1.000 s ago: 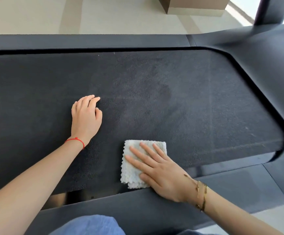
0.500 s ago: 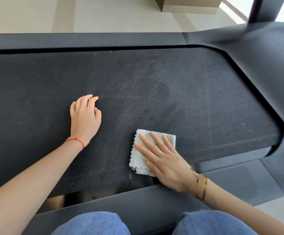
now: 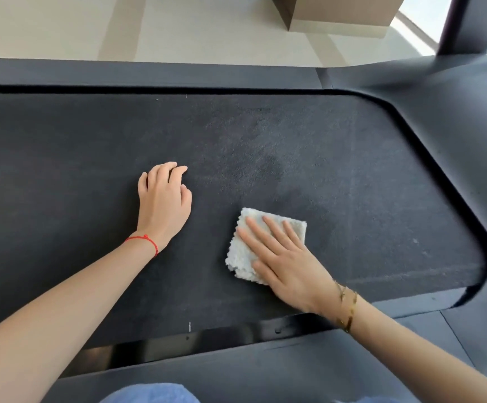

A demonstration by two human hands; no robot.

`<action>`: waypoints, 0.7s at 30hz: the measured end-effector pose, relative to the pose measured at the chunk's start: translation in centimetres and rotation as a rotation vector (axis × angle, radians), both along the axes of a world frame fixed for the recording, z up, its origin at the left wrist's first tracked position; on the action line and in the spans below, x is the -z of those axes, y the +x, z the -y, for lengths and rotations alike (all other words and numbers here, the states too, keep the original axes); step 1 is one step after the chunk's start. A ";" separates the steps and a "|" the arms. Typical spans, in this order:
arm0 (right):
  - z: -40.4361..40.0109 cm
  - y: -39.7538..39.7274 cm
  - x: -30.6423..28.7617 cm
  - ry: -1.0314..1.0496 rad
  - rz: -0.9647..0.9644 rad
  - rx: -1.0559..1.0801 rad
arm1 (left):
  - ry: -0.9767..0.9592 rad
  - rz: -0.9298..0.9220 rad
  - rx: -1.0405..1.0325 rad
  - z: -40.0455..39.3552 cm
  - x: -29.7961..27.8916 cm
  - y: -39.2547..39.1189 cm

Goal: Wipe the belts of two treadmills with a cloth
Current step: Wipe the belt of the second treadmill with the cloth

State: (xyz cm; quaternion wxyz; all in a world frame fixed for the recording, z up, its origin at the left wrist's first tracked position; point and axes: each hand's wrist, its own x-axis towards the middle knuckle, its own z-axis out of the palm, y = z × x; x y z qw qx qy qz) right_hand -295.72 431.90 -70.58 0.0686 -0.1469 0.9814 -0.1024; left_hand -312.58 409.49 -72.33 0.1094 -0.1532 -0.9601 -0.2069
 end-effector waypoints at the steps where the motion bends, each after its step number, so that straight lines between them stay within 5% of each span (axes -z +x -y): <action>1: -1.1 -0.6 -0.1 -0.013 0.009 -0.032 | 0.003 -0.005 0.005 -0.8 0.0 0.0; 8: -10.3 -12.7 -1.1 0.011 0.047 0.367 | -0.067 0.035 -0.009 -4.6 0.3 -0.3; 16: -6.2 -12.3 0.6 -0.018 -0.026 -0.074 | -0.060 0.031 -0.057 -5.1 0.9 0.1; 21: -13.4 -20.6 0.6 0.060 -0.046 0.255 | -0.068 0.044 -0.078 -5.5 0.7 0.2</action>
